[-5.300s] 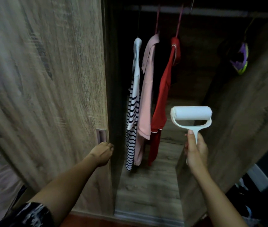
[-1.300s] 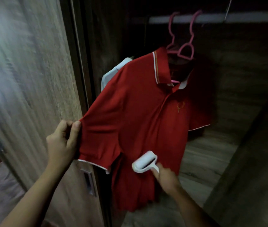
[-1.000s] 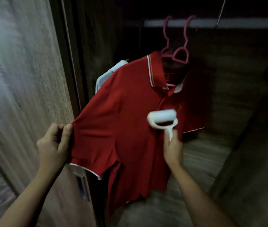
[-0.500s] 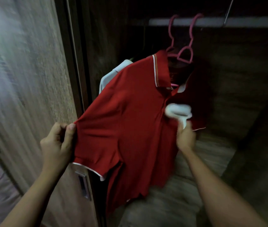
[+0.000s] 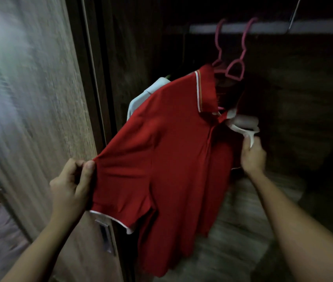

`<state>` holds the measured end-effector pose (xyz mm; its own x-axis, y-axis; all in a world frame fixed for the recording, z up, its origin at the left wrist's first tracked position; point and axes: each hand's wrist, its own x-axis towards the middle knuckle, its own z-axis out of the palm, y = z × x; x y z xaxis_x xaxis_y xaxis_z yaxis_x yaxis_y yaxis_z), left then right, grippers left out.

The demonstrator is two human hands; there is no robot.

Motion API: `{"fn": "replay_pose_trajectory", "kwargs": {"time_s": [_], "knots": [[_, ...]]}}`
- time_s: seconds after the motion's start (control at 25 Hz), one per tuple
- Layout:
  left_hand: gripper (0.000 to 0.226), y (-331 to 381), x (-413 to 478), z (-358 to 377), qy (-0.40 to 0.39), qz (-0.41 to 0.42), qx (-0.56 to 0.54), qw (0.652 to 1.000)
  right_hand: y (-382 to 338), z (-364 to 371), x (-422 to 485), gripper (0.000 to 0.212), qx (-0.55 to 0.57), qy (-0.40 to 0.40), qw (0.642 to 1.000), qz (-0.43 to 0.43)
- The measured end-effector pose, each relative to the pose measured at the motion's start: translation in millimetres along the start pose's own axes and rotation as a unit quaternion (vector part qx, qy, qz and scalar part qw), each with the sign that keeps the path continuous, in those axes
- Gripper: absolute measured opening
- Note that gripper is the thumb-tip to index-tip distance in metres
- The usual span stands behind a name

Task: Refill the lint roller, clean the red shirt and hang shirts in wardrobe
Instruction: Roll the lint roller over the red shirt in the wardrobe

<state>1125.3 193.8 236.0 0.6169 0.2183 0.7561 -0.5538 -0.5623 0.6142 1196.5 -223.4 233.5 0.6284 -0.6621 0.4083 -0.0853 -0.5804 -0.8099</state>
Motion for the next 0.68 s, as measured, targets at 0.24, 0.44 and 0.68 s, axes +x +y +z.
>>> {"fn": "replay_pose_trajectory", "kwargs": {"time_s": [0.24, 0.44, 0.68], "knots": [[0.025, -4, 1, -1, -0.002, -0.002, -0.01, 1.0, 120, 50, -134, 0.065, -0.159, -0.371, 0.914, -0.027], [0.027, -2, -1, 0, 0.009, -0.004, -0.015, 1.0, 23, 18, -70, 0.028, 0.029, -0.066, 0.997, -0.031], [0.028, -3, -2, 0, 0.008, -0.012, -0.02, 1.0, 41, 77, -175, 0.031, -0.059, -0.283, 0.957, -0.021]]}}
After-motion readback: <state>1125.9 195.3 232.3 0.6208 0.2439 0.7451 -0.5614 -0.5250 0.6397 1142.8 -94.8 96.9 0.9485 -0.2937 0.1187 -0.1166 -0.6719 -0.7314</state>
